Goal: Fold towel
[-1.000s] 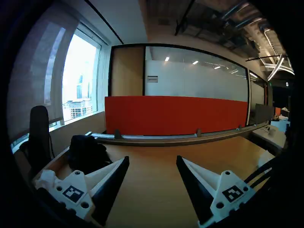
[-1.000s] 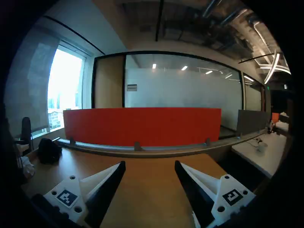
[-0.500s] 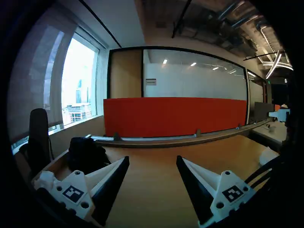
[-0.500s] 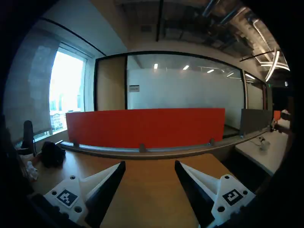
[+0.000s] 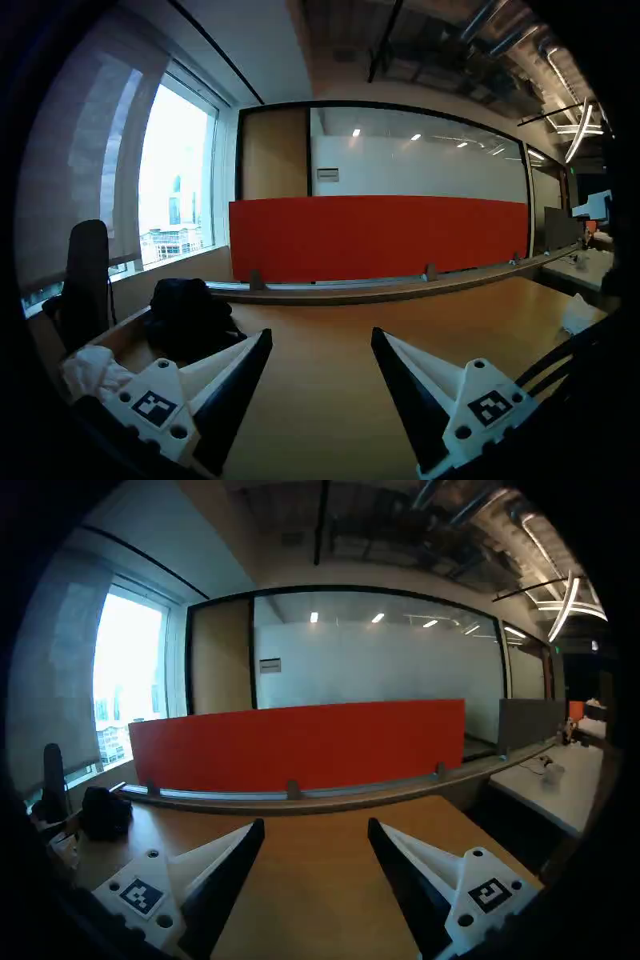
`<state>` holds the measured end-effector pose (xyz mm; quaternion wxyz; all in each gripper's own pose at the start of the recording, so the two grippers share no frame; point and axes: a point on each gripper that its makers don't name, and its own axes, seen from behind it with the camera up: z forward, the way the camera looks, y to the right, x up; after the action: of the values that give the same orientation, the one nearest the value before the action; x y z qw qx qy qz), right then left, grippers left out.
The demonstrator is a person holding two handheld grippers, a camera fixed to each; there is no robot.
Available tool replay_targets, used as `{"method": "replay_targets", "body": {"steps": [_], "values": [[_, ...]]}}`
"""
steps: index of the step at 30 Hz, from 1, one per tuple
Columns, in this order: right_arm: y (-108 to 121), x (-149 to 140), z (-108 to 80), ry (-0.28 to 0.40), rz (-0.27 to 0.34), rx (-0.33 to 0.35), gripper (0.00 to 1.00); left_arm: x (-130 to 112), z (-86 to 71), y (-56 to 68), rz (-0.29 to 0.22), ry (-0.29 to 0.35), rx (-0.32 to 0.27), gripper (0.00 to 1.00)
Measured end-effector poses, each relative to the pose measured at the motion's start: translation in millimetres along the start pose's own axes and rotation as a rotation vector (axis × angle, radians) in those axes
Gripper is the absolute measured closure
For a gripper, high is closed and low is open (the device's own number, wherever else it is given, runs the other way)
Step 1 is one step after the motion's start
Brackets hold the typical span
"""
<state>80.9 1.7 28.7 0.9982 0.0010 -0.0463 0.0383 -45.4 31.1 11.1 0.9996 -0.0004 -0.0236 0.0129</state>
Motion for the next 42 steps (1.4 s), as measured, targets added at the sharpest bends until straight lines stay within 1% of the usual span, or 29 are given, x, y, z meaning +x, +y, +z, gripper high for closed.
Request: {"method": "replay_targets", "body": {"steps": [9,15,21,27,36,42], "values": [[-7,-10,0.7,0.012,-0.021,-0.005,0.00,-24,2.9,-8.2,0.017,0.035,0.007,0.08],[-11,-15,-0.1,0.021,-0.032,-0.010,0.00,-43,4.7,-9.5,0.005,0.050,0.004,0.08],[-12,-23,-3.0,0.036,-0.037,-0.011,0.00,-55,6.7,-9.7,0.001,0.065,-0.004,0.08],[-9,-26,-5.2,0.040,-0.046,-0.024,0.00,-70,9.3,-12.4,-0.008,0.068,0.004,0.08],[-3,-28,-7.7,0.046,-0.049,-0.035,0.00,-79,9.1,-17.1,-0.016,0.074,0.013,0.08],[-4,-32,-8.9,0.045,-0.054,-0.032,0.00,-78,9.8,-17.7,-0.017,0.078,0.011,0.08]]}}
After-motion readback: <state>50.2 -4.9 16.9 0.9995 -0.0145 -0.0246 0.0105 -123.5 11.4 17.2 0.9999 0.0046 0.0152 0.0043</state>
